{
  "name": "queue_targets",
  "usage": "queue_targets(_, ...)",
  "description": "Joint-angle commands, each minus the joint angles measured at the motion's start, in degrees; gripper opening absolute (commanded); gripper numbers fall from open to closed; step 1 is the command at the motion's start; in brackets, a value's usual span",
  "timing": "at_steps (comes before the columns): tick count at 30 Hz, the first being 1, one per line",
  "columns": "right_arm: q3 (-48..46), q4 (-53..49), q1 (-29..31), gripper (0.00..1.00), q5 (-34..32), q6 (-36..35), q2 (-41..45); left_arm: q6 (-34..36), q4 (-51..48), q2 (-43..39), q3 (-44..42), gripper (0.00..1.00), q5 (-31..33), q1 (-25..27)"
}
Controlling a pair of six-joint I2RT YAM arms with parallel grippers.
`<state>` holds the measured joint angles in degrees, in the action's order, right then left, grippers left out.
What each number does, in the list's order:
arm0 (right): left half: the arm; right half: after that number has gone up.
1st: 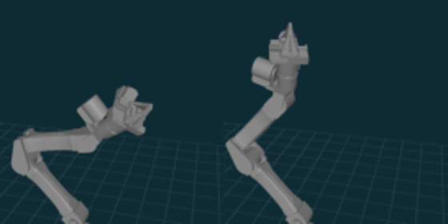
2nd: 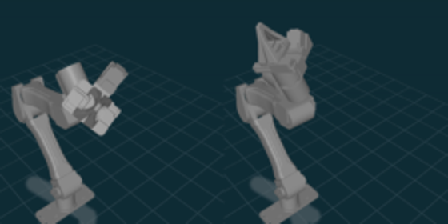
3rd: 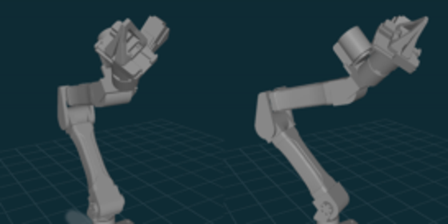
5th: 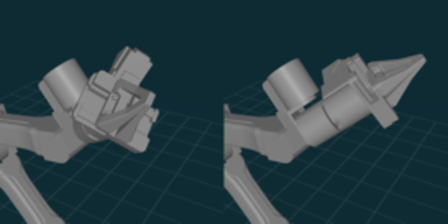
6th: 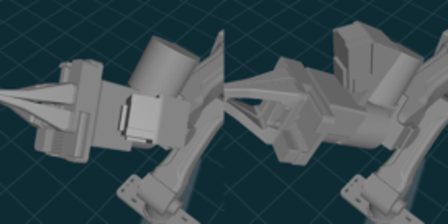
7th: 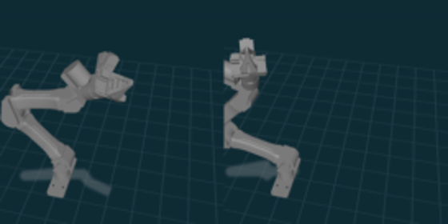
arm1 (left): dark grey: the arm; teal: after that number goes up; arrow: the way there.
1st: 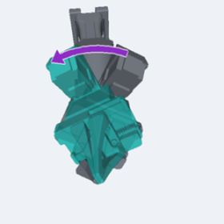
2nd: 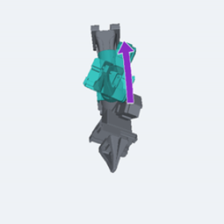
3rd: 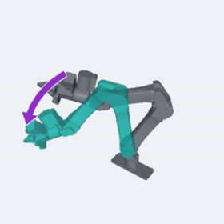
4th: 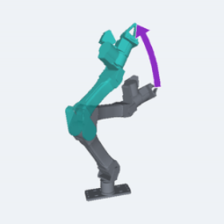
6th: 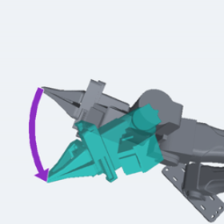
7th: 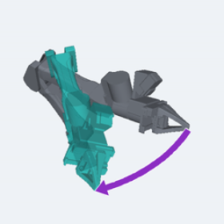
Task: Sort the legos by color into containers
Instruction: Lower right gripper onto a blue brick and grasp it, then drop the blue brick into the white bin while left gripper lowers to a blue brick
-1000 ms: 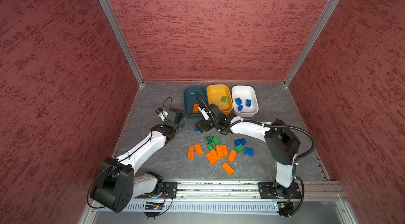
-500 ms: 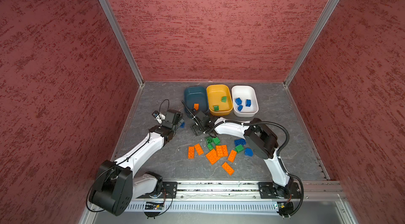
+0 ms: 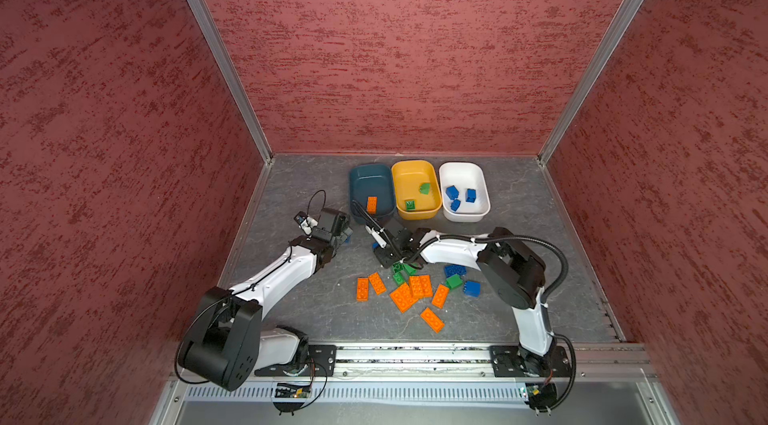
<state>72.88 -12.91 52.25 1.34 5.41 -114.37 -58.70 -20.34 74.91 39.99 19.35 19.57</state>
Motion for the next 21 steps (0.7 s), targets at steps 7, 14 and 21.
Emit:
queue_targets(7, -15.14, 16.59, -5.38, 0.3, 8.26, -1.94, 17.42, -0.58, 3.12, 2.59, 2.62, 0.99, -1.33, 0.06)
queue_targets(14, -23.23, 24.22, -15.81, 0.28, 4.85, 3.19, 26.67, -1.3, 2.31, 2.92, 3.47, 0.99, -1.14, 0.37)
queue_targets(21, -21.01, 18.16, -27.91, 0.28, -5.07, 8.4, 26.39, -3.41, 1.06, -0.04, 0.72, 0.99, 0.28, 0.57)
